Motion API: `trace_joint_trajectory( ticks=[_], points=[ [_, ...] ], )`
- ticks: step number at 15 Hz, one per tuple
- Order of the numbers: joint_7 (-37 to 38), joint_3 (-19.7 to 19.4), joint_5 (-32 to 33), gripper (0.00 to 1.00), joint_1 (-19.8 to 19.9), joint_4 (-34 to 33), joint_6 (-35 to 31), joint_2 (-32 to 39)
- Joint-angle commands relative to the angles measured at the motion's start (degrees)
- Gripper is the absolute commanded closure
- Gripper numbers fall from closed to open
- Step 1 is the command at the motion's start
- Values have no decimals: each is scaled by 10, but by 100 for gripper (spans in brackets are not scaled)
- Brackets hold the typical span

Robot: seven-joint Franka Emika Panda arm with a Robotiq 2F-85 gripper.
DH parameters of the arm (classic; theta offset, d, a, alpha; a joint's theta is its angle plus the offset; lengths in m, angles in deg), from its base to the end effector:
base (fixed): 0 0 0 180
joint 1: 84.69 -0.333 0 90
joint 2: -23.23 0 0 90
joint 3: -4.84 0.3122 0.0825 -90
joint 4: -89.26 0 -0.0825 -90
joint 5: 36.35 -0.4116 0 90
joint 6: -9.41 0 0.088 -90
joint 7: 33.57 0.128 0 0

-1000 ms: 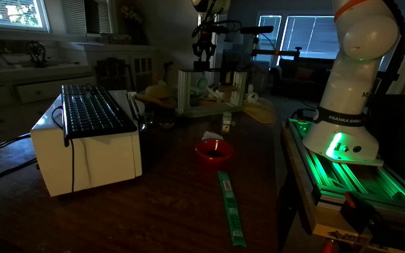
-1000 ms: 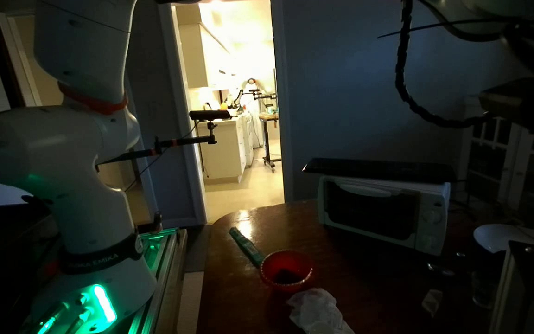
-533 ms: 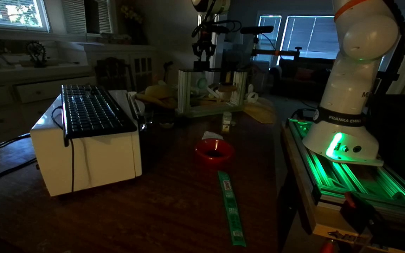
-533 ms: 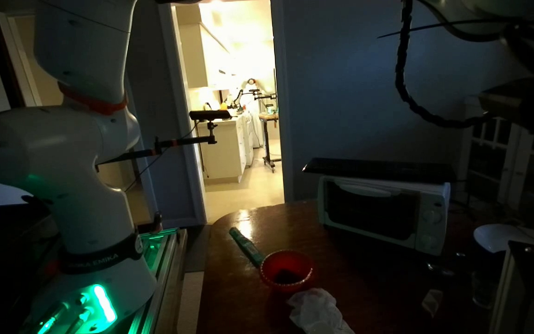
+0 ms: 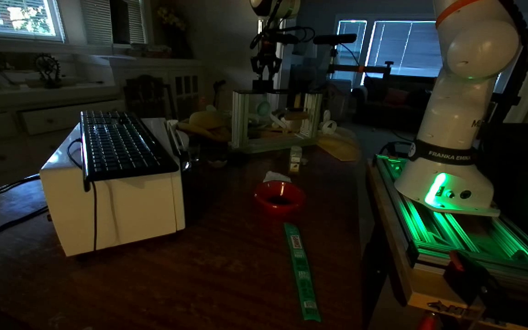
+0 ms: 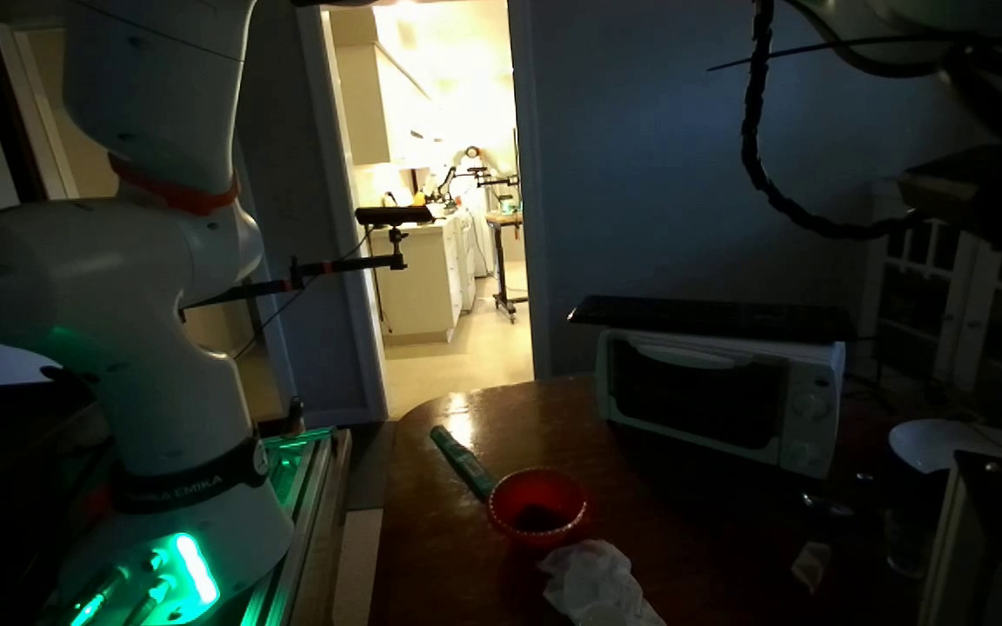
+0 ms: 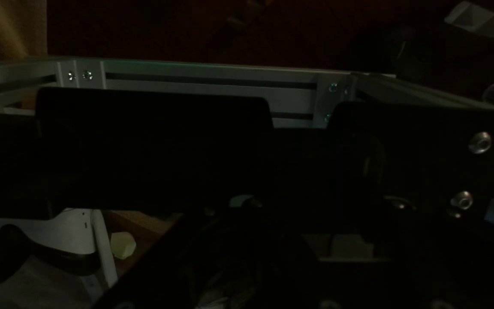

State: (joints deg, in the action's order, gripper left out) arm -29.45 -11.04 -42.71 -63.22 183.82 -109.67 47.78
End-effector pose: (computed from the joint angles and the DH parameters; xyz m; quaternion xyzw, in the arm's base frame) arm 0.5653 -0.4004 0.3360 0.9300 -0.3673 0.0059 0.0103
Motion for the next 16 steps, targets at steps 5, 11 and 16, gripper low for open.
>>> trace_joint_trajectory(
  ticks=[5, 11, 16],
  points=[
    [-14, 8, -16, 52, 9, 10, -18, 16],
    [-14, 10, -16, 51, 11, 11, -25, 23],
    [-18, 12, -16, 45, 13, 16, -31, 30]
  ],
)
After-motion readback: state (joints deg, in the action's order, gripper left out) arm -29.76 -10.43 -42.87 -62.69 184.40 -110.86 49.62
